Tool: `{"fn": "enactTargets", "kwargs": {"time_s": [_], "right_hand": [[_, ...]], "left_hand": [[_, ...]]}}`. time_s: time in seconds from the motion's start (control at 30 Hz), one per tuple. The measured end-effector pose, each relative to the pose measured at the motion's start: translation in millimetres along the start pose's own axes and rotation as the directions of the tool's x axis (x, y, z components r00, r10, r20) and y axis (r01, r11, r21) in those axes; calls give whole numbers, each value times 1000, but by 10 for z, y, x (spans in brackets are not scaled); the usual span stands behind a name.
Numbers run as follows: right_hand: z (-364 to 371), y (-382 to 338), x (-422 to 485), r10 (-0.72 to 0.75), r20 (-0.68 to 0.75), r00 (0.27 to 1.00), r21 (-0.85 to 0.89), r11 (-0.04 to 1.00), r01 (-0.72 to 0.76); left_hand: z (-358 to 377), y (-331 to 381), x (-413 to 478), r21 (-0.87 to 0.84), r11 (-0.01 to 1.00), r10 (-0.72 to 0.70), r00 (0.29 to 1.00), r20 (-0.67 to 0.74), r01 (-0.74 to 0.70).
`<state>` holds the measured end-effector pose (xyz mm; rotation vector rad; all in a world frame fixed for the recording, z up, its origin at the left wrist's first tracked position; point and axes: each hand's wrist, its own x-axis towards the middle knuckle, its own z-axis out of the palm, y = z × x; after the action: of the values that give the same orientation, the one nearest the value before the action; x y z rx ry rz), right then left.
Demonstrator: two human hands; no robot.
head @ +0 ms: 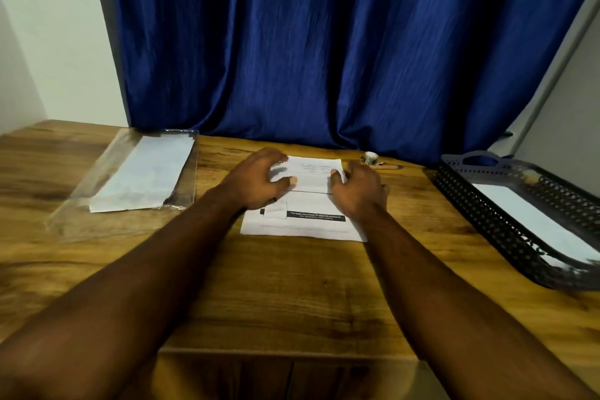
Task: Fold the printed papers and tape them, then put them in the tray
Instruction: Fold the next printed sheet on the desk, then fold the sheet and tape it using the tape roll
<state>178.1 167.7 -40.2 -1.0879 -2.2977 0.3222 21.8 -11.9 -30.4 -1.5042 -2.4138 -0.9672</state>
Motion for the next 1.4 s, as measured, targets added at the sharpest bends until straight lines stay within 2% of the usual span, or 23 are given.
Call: {"fn": "enactTargets", "kwargs": {"time_s": [0.07, 0.13, 0.27, 0.43, 0.7, 0.8, 0.9, 1.03, 1.27, 1.4], "right_hand": [[-85, -16, -30, -94, -84, 992, -11, 996, 94], [-176, -59, -20, -199, -107, 974, -25, 980, 198], [-259, -265, -60, -412, 38, 911, -19, 911, 413], [-199, -675, -220, -537, 114, 836, 121, 843, 525], [-25, -1454, -659, -679, 139, 721, 265, 727, 633], [32, -1666, -789, -728, 174, 663, 267, 683, 680], [98, -1813, -930, -753, 140, 643, 293, 652, 699], [133, -1966, -1056, -799, 154, 581, 314, 597, 738], [168, -2034, -1160, -851, 117, 512, 341, 519, 784], [215, -2115, -1213, -864, 72, 499, 237, 501, 832]], "left_hand": [[-130, 104, -4, -189, 976, 86, 989, -123, -108], [-284, 143, 22, -256, 957, 101, 985, -140, -135], [-611, -67, -38, -35, 999, 27, 1000, -8, -27], [-931, -311, -192, 153, 984, -110, 988, 109, 92], [-1539, -773, -650, 243, 951, -228, 964, 133, 192], [-1782, -912, -818, 249, 933, -320, 914, 250, 259], [-1947, -999, -969, 282, 905, -407, 843, 352, 319], [-2010, -1124, -1100, 241, 911, -411, 796, 444, 336], [-1960, -1208, -1171, 219, 927, -366, 860, 354, 305], [-1954, -1242, -1172, 230, 922, -361, 907, 217, 312]]}}
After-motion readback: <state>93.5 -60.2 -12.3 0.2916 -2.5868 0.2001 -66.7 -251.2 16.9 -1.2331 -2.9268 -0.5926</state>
